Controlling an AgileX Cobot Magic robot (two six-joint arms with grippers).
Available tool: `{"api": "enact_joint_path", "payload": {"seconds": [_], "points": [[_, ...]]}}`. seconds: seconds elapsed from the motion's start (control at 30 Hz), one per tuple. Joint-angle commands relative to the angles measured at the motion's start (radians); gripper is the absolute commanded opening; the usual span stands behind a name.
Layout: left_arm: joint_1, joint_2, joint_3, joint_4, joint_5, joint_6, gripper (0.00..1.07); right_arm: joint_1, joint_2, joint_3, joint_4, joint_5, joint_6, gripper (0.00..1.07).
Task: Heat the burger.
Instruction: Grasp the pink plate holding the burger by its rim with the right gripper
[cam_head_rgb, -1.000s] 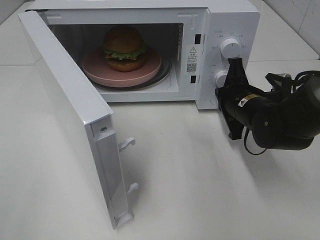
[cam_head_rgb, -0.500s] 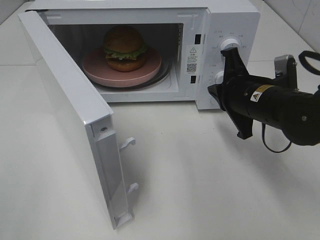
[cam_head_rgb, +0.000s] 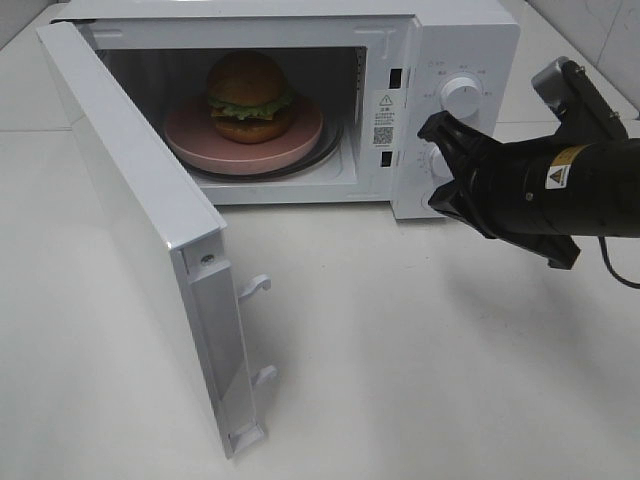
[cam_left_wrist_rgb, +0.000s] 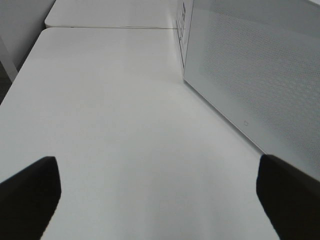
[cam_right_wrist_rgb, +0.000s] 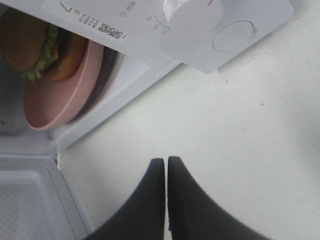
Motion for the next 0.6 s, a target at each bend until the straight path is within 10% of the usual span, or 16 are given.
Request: {"api": "enact_joint_path", "payload": {"seconds": [0.03, 0.6], "points": [[0.006, -0.022, 0.002, -0.006, -0.005, 0.000, 1.03, 0.003, -0.052, -0.001, -0.009, 0.099, -0.138, 0.02], [0.006, -0.022, 0.002, -0.006, -0.005, 0.000, 1.03, 0.003, -0.155, -0.178, 0.000, 0.673, -0.638, 0.06]]}}
